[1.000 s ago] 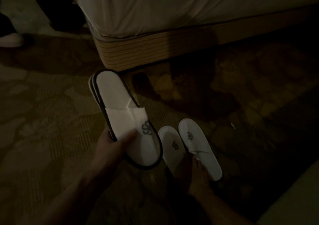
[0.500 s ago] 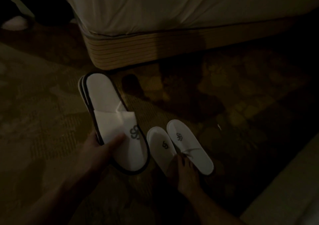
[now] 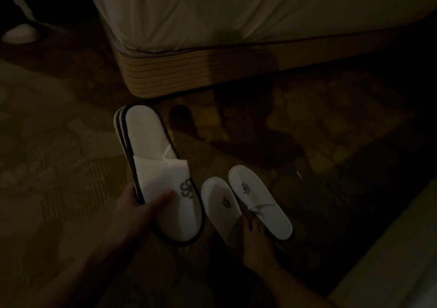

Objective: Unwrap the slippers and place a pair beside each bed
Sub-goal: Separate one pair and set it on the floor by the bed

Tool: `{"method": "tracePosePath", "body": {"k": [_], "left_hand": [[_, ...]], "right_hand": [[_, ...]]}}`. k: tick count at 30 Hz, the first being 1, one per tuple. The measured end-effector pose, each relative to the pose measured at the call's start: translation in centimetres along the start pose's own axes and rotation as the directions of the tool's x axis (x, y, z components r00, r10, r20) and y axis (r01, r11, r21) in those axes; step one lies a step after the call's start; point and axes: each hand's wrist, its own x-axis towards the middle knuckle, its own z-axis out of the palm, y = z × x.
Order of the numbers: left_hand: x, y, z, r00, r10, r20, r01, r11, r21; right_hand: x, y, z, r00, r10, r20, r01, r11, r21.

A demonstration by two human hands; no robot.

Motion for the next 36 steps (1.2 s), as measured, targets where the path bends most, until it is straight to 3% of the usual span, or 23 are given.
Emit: {"method": "tracePosePath", "body": {"k": [16, 24, 36], "left_hand": [[-0.5, 0.0, 0.8, 1.000, -0.001, 0.020, 0.000, 1.000, 0.024], [-0.5, 0.0, 0.6, 1.000, 0.006, 0.007, -0.006, 1.000, 0.019], [-0.7, 0.0, 1.2, 0.998, -0.024, 0.061, 0.022, 0.999, 0.033]], "right_hand": [[0.7, -0.1, -0.1, 0.996, 0.057, -0.062, -0.057, 0.998, 0.000], [0.9, 0.2, -0.9, 0.982, 0.171, -0.084, -0.159, 0.978, 0.134], [-0.5, 0.9, -1.1, 0.993, 0.120, -0.023, -0.117, 0.989, 0.096]]}}
